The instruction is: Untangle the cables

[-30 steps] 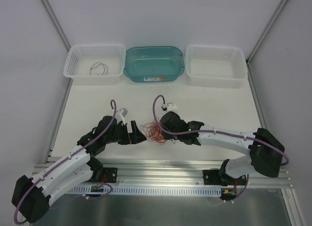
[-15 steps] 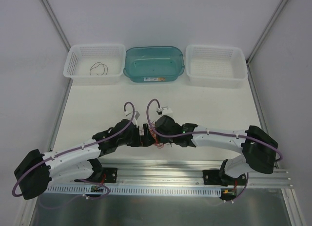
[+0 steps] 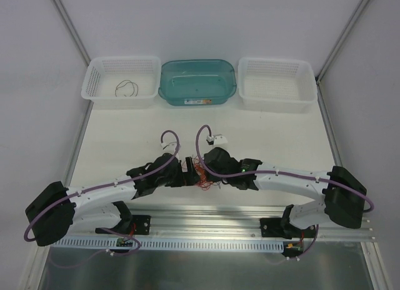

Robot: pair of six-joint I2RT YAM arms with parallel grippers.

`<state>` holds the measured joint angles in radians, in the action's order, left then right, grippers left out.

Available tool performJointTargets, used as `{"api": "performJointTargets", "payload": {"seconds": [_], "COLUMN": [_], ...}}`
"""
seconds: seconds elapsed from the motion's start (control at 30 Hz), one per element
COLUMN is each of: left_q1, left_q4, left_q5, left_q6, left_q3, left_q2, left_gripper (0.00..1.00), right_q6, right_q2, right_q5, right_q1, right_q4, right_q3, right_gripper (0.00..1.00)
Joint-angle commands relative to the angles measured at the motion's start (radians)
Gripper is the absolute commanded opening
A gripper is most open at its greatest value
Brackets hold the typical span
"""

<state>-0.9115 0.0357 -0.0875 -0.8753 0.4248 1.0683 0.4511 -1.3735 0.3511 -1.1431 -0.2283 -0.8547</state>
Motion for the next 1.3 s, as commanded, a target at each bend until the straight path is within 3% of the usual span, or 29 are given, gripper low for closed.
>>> {"api": "performJointTargets", "payload": {"seconds": [0.0, 0.2, 0.43, 0.47, 0.57, 0.6, 0.63, 0.8, 0.93, 1.27], "left_q1": [-0.018, -0.032, -0.036, -0.036, -0.036, -0.036, -0.038, -0.036, -0.036, 0.029], "left_q4": [0.058, 0.087, 0.112, 0.112, 0.113, 0.113, 0.113, 0.104, 0.072, -0.031], "left_q5": [-0.023, -0.029, -0.038, -0.043, -0.054, -0.057, -0.061, -0.113, -0.165, -0.227], "left_q6": [-0.01, -0.01, -0.025, -0.025, -0.024, -0.022, -0.016, -0.004, 0.016, 0.05], "left_q3": [0.054, 0.083, 0.074, 0.072, 0.068, 0.065, 0.063, 0.026, 0.002, -0.064], "left_q2": [0.045, 0.139, 0.202, 0.206, 0.211, 0.211, 0.209, 0.177, 0.125, -0.013], "left_gripper": [0.93, 0.85, 0.61, 0.45, 0.22, 0.09, 0.04, 0.0, 0.0, 0.0], "right_q6": [0.011, 0.015, 0.017, 0.017, 0.017, 0.014, 0.014, -0.014, -0.019, 0.066], "right_q2": [-0.012, -0.032, -0.05, -0.052, -0.042, -0.035, -0.01, 0.131, 0.279, 0.749], "right_q5": [0.015, 0.028, 0.048, 0.049, 0.058, 0.061, 0.072, 0.146, 0.3, 0.497], "right_q1": [-0.001, -0.003, -0.003, -0.001, -0.003, -0.001, -0.001, -0.001, 0.009, 0.169], "right_q4": [0.037, 0.061, 0.072, 0.073, 0.058, 0.05, 0.029, -0.069, -0.233, -0.588], "right_q3": [0.011, 0.022, 0.031, 0.031, 0.032, 0.032, 0.029, 0.036, 0.043, 0.074], "right_gripper": [0.32, 0.26, 0.19, 0.16, 0.06, 0.03, 0.01, 0.01, 0.01, 0.01]}}
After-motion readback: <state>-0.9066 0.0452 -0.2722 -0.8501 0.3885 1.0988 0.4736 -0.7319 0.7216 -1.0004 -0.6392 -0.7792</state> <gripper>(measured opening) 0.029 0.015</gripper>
